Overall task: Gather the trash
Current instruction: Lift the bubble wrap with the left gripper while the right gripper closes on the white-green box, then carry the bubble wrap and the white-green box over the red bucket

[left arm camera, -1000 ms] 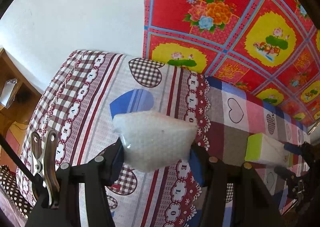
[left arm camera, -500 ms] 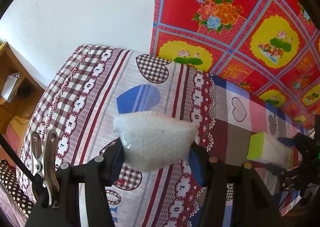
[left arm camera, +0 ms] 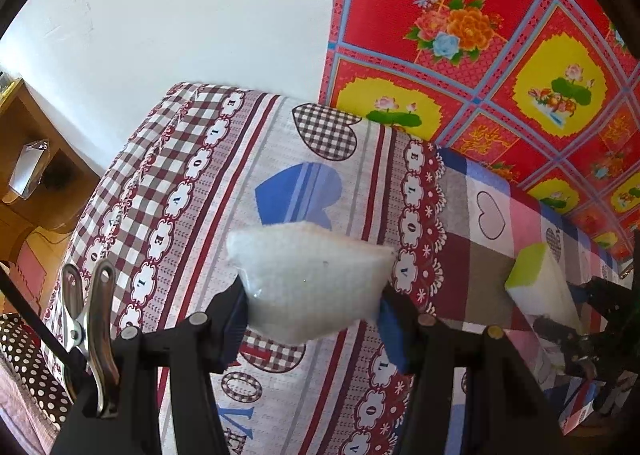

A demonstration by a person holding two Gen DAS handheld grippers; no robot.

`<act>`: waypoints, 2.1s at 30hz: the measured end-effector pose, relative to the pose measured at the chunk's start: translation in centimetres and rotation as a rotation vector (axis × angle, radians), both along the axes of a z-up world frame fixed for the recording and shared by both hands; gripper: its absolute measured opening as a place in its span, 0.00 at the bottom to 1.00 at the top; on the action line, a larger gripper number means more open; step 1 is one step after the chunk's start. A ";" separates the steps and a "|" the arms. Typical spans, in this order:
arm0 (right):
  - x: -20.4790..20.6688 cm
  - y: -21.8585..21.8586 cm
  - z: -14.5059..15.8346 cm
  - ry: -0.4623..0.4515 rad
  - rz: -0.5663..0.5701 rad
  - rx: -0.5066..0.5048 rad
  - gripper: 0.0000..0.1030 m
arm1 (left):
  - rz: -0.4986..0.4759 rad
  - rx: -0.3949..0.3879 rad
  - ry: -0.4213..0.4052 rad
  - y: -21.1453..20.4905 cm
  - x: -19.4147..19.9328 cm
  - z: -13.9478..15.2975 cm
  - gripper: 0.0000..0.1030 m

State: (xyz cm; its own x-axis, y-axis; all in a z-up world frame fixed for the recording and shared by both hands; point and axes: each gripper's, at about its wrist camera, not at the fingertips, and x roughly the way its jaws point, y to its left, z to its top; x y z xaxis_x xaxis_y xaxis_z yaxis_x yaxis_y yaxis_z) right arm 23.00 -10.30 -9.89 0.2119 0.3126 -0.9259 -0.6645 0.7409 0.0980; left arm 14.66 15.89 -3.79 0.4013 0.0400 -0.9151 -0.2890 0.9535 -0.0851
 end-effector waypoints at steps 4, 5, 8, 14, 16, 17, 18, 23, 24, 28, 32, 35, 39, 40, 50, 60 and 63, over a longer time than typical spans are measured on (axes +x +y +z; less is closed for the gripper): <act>-0.2 0.7 1.2 0.001 -0.045 0.061 0.61 | 0.008 -0.003 0.000 0.3 -0.4 0.1 0.58; -0.4 0.9 1.5 -0.002 -0.051 0.071 0.61 | 0.006 -0.003 0.001 0.3 -0.4 0.1 0.58; -0.9 1.6 2.1 -0.002 -0.072 0.101 0.61 | 0.001 0.002 0.002 0.5 -0.6 0.2 0.58; -2.1 3.3 2.7 -0.001 -0.125 0.145 0.60 | -0.018 -0.005 -0.009 1.0 -1.2 1.0 0.58; -2.5 3.8 3.1 -0.001 -0.148 0.163 0.60 | -0.025 -0.007 -0.012 1.3 -1.5 1.1 0.58; -2.8 4.1 3.4 -0.002 -0.158 0.172 0.60 | -0.030 -0.008 -0.012 1.6 -1.6 1.2 0.58; -3.1 4.4 3.6 -0.003 -0.169 0.181 0.60 | -0.035 -0.008 -0.012 1.8 -1.7 1.3 0.58; -4.5 6.6 4.5 0.000 -0.219 0.215 0.60 | -0.069 0.002 -0.014 2.9 -2.6 1.7 0.58; -4.8 7.2 4.7 0.000 -0.228 0.224 0.60 | -0.072 0.002 -0.017 3.1 -2.7 1.8 0.58; -5.9 9.4 5.7 -0.007 -0.263 0.246 0.60 | -0.100 -0.007 -0.016 4.1 -3.4 1.9 0.58; -7.0 11.3 6.7 -0.009 -0.300 0.273 0.60 | -0.132 -0.009 -0.025 5.1 -4.1 2.4 0.58; -7.9 12.8 7.4 -0.008 -0.320 0.291 0.60 | -0.159 -0.015 -0.032 5.9 -4.6 2.8 0.58; -9.3 14.8 7.8 -0.020 -0.330 0.300 0.60 | -0.190 -0.022 -0.050 7.1 -5.2 3.4 0.58; -9.6 15.3 7.8 -0.023 -0.333 0.299 0.60 | -0.199 -0.024 -0.052 7.4 -5.4 3.6 0.58; -12.1 19.1 7.5 -0.032 -0.391 0.292 0.60 | -0.255 -0.039 -0.064 10.1 -6.7 3.9 0.58; -12.6 21.3 8.7 -0.053 -0.384 0.301 0.61 | -0.264 -0.046 -0.077 11.4 -7.4 4.9 0.57; -12.4 21.7 9.2 -0.057 -0.363 0.301 0.60 | -0.251 -0.053 -0.091 11.5 -7.4 5.4 0.58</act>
State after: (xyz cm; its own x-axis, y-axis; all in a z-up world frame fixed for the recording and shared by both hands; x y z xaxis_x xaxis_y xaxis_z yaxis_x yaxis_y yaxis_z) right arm 10.61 11.40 -0.70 0.4053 0.4618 -0.7890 -0.3786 0.8703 0.3150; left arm 7.22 27.40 1.57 0.4734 -0.1179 -0.8730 -0.0334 0.9879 -0.1515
